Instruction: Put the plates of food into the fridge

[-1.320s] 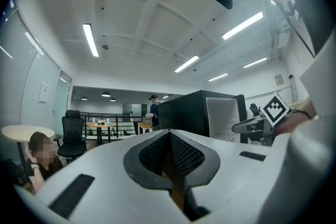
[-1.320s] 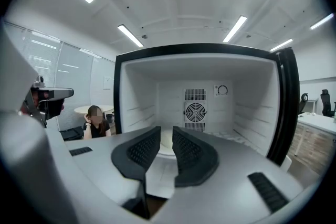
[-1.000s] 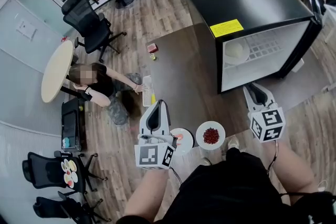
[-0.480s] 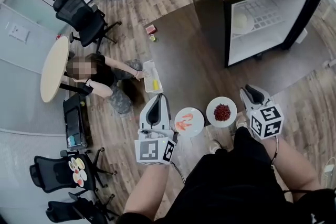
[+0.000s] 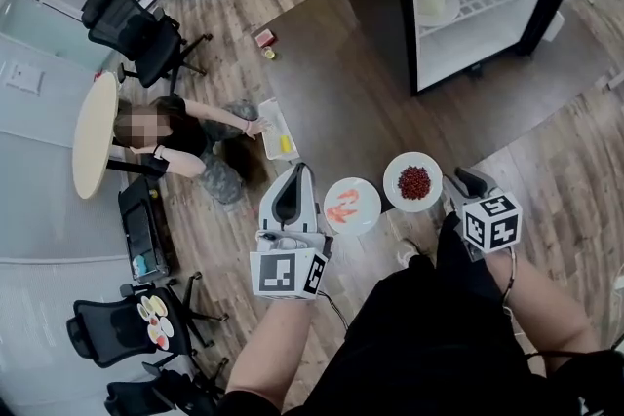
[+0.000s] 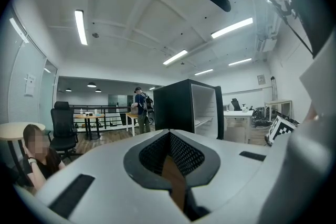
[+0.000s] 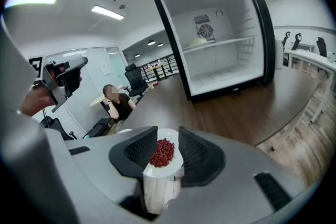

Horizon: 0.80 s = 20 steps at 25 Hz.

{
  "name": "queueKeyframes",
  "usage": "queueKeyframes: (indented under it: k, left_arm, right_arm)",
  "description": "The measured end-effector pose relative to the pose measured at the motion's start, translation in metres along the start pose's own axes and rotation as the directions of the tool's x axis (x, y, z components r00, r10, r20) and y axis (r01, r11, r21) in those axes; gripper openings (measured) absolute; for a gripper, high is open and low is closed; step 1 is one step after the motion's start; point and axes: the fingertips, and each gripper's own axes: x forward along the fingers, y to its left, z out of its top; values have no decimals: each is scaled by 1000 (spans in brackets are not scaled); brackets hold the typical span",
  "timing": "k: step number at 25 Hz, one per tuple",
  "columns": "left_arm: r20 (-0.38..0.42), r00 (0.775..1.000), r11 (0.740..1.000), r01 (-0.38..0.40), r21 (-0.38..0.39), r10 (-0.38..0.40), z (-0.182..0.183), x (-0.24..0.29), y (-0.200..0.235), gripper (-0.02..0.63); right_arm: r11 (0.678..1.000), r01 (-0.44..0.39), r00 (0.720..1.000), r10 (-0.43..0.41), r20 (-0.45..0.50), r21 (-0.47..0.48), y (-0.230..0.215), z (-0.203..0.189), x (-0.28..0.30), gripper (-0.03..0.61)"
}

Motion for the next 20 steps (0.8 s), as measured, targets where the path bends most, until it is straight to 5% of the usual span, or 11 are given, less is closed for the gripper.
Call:
queueKeyframes:
  k: [20]
  left_arm:
    - [-126, 992, 999, 18, 35, -13, -52, -9, -15, 3]
  right_arm:
    - [937, -6, 996, 38, -83, 351, -12, -109, 48, 169]
